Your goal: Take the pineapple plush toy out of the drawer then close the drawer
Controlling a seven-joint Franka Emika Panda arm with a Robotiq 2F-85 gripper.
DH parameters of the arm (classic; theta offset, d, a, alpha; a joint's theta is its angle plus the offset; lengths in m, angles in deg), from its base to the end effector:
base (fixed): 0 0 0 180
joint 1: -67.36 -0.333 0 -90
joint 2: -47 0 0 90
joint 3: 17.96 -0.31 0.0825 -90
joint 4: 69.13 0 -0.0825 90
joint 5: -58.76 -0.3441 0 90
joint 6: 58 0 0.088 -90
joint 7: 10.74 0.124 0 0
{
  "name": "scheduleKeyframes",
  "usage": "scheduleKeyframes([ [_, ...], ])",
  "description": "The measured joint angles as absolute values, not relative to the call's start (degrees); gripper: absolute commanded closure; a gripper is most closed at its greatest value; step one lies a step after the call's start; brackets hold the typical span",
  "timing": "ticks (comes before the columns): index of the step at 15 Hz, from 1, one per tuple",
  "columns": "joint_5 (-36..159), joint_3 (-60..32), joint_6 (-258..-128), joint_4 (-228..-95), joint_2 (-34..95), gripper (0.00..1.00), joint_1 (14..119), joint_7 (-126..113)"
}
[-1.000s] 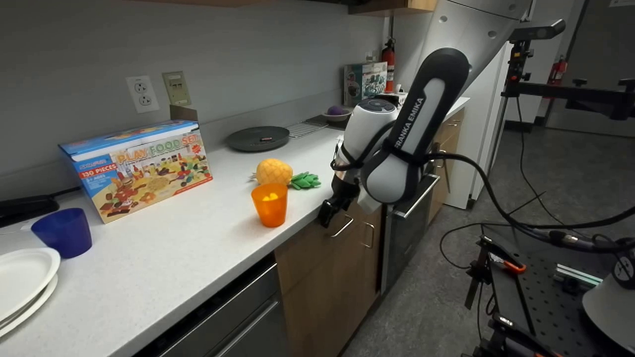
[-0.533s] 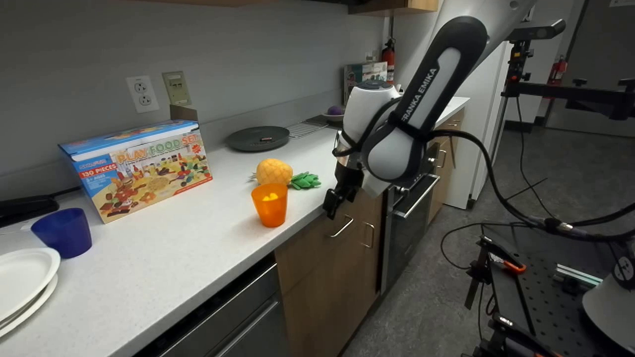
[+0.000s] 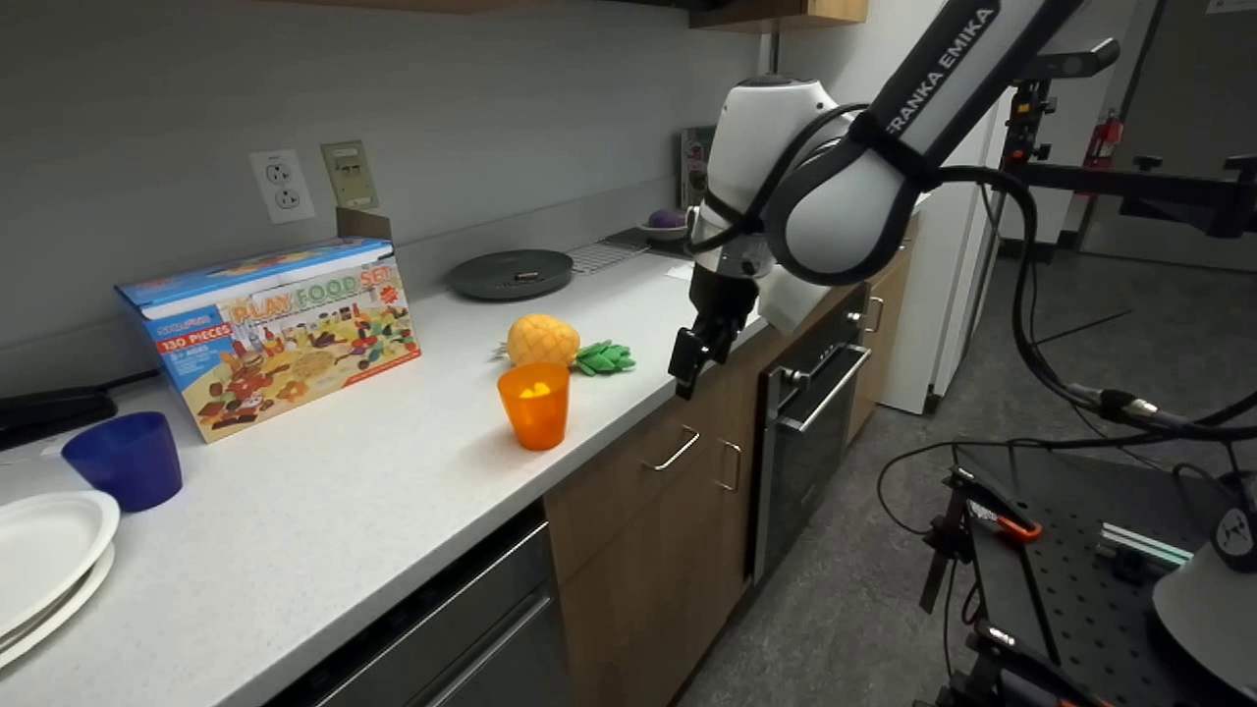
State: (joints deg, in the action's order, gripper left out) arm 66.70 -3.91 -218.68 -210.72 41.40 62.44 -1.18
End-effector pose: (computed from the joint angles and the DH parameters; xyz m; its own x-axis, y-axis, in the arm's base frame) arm 0.4772 -0.0713 0.2900 0.9531 -0.1827 0.2412 -0.2024 -0.9775 0.0594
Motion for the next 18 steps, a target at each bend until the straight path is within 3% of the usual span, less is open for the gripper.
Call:
scheduleKeyframes([
  [8,68.08,-8.35,-215.53,-217.0,53.41,0.0,67.84,-1.99],
  [18,62.71,-9.69,-214.73,-222.26,57.88,0.0,68.86,-12.09],
])
